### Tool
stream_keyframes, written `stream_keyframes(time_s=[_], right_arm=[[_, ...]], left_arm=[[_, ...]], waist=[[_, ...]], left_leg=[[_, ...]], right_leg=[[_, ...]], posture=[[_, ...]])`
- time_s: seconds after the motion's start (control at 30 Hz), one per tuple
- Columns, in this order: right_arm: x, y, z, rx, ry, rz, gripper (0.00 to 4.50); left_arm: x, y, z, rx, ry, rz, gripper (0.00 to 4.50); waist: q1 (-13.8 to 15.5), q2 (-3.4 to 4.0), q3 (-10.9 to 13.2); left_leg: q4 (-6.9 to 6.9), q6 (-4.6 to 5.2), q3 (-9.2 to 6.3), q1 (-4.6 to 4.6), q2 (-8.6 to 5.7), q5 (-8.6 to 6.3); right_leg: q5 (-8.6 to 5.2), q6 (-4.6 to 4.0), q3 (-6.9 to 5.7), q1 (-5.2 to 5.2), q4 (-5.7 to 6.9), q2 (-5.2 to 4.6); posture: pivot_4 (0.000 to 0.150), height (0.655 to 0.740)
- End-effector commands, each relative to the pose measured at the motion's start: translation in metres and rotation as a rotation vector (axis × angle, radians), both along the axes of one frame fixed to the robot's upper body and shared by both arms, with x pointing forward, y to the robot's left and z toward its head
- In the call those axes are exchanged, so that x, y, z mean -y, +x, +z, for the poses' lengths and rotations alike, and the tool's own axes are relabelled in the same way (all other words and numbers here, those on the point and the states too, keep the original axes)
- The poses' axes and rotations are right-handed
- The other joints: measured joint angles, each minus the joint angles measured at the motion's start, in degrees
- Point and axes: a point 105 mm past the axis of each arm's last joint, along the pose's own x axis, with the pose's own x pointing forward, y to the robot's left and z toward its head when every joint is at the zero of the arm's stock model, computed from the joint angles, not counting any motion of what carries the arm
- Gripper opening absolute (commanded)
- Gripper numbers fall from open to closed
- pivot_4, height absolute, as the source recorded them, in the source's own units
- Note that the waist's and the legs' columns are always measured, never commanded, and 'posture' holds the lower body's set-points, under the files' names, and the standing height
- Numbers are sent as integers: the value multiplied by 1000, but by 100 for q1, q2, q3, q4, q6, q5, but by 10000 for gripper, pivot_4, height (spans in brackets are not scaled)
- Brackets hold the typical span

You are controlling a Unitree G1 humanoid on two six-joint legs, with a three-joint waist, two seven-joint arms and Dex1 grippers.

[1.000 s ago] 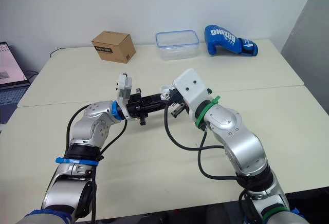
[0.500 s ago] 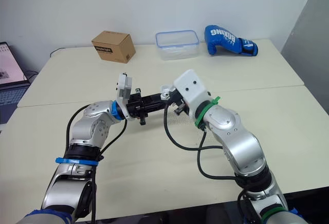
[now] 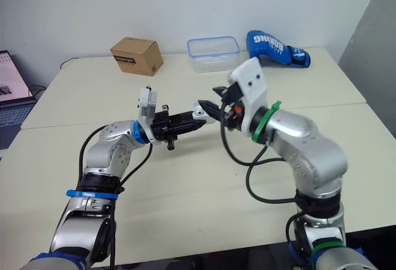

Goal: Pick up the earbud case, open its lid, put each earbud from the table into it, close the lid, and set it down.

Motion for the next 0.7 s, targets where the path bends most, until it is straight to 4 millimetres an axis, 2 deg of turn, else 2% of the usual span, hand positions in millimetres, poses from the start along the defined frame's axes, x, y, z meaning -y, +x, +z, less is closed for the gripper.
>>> stream_keyframes(time_s=[0.03,0.13,0.17,0.27,0.4,0.57,0.7], right_arm=[[9,-5,17,8,0,65,14147],[18,5,20,1,-43,63,2648],[21,10,20,6,-67,57,386],[27,22,18,21,-127,56,386],[26,39,2,42,-277,99,386],[14,59,-13,51,-369,160,386],[0,58,-26,43,-398,242,386]], left_arm=[[-2,-2,17,65,-29,-11,7943],[-1,-6,18,69,-36,-28,7943],[0,-9,19,67,-39,-36,7943],[0,-13,20,64,-41,-50,7943],[-1,-23,23,57,-42,-77,7943],[1,-32,24,36,-42,-99,7943],[1,-36,22,20,-41,-100,7943]], waist=[[0,0,0],[-2,0,0],[-1,0,0],[-5,0,0],[-26,-1,0],[-48,-1,1],[-47,-1,1]], left_leg=[[0,0,0,0,0,0],[1,1,5,1,0,0],[0,1,5,1,0,0],[0,1,7,0,-1,0],[-1,1,15,2,1,0],[0,1,17,1,3,0],[0,1,13,-1,3,0]], right_leg=[[0,0,0,0,0,0],[0,0,2,0,1,0],[0,0,2,0,1,0],[0,0,2,2,-3,-1],[0,0,5,0,-2,0],[0,0,7,-3,-1,0],[0,0,6,-2,-7,-1]], posture=[[1500,7307],[1500,7307],[1500,7307],[1500,7307],[1500,7307],[1500,7307],[1500,7307]])
